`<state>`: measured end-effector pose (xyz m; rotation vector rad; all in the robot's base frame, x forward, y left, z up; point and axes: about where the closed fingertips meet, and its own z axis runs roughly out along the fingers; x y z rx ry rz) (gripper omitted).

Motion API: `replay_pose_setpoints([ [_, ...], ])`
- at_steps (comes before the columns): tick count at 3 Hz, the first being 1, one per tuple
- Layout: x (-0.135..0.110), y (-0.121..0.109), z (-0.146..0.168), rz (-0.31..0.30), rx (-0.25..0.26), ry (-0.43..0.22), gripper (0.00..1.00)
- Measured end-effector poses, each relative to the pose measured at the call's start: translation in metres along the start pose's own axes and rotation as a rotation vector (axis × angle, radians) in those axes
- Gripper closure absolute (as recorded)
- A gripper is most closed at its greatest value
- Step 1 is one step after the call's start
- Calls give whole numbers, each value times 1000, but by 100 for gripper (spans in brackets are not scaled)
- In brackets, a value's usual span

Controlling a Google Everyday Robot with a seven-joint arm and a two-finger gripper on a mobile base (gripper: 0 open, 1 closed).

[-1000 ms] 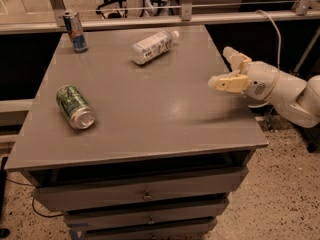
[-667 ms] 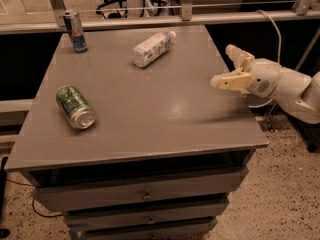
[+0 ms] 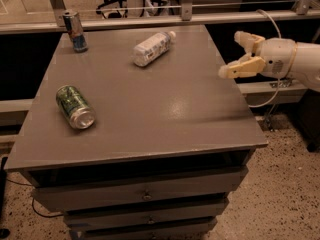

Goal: Place blue plastic bottle upright

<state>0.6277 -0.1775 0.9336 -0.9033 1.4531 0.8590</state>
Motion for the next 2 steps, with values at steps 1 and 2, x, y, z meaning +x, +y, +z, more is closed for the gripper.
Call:
replay_pose_setpoints([
  [1,-19,-8,5,-112,23,196,0],
  [2,-33,-5,19,-241,47,396,0],
])
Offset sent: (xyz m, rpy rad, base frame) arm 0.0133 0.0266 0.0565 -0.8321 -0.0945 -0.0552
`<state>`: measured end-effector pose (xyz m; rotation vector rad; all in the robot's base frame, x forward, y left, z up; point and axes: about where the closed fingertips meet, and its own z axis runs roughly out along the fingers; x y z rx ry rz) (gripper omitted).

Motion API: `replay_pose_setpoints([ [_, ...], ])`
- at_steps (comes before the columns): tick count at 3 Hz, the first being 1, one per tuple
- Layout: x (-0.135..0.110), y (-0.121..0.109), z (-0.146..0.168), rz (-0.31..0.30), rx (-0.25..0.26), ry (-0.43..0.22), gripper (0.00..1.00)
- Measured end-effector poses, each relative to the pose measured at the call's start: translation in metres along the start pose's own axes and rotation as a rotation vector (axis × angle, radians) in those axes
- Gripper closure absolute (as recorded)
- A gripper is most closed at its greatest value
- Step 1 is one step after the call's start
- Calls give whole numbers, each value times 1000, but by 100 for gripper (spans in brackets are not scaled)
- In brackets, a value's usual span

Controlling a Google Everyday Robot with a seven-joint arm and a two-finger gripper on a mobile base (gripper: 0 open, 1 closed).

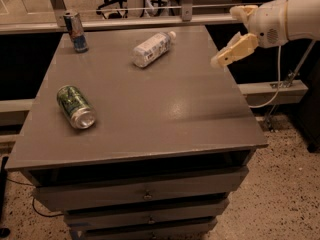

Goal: Place blue plastic bottle upright

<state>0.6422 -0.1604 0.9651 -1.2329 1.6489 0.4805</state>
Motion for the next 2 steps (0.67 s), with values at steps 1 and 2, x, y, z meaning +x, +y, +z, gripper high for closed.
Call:
replay_pose_setpoints([
  [1,3,-3,2,-48,17,65,0],
  [2,-15,8,10,-169,-30,42,0],
])
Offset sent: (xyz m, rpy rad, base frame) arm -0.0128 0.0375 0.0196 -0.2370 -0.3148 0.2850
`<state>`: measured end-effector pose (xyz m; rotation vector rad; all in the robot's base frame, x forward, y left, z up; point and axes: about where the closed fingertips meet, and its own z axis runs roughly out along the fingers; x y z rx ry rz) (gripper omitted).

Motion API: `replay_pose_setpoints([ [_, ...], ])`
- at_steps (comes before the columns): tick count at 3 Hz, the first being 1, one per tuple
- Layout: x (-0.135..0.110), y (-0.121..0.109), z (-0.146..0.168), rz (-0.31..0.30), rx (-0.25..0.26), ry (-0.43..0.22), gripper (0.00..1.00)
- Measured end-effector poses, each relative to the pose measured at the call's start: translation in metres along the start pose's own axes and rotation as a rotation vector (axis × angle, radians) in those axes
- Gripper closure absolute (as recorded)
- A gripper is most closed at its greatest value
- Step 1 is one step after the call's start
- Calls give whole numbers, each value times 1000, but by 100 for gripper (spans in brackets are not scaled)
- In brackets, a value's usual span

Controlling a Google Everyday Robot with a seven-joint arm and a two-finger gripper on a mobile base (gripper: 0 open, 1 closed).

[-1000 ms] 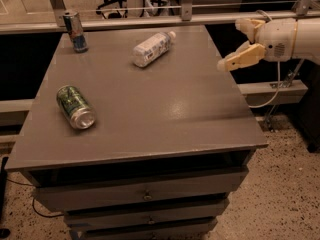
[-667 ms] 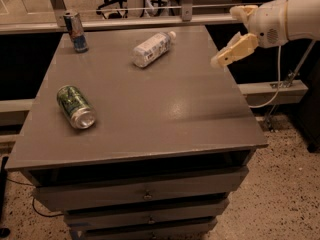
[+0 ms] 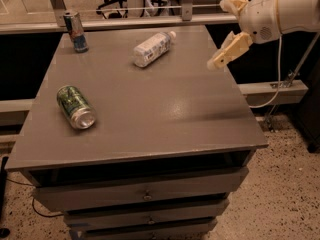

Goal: Place blue plastic bottle upright

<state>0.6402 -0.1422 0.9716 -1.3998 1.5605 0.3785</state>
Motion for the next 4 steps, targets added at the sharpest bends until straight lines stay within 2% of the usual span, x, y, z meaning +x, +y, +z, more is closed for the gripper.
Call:
replay_pose_setpoints([
  [1,-9,5,19,-242,-69,19,0],
  [2,-13,2,38,-482,-137,63,0],
  [3,-10,-6,58,-649,-192,131,0],
  [4,-2,-20,78,-733,-219,223,0],
])
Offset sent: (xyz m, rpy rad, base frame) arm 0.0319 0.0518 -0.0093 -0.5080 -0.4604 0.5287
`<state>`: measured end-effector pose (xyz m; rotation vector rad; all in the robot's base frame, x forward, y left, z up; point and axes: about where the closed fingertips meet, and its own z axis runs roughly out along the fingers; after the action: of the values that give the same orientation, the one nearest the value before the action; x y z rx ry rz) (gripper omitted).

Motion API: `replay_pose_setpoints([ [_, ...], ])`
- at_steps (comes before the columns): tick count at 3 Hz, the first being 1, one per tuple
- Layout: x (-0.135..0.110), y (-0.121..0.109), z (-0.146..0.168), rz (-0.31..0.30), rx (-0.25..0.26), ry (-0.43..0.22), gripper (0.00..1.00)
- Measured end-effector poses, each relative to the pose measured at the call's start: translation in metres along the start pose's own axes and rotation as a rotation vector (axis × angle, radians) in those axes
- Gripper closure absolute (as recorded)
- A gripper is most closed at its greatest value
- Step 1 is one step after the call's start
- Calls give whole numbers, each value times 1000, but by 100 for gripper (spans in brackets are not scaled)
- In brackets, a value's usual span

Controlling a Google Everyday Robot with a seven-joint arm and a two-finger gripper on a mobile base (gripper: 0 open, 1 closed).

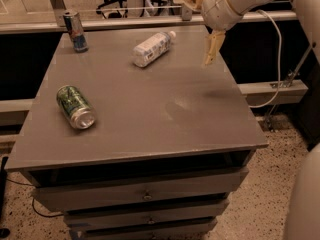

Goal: Place blue plastic bottle upright

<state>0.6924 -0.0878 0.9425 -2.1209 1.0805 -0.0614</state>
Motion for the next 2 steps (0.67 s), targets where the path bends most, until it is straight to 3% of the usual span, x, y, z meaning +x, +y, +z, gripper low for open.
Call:
replay_pose_setpoints([
  [2,20,-23,33,-15,-24,129,0],
])
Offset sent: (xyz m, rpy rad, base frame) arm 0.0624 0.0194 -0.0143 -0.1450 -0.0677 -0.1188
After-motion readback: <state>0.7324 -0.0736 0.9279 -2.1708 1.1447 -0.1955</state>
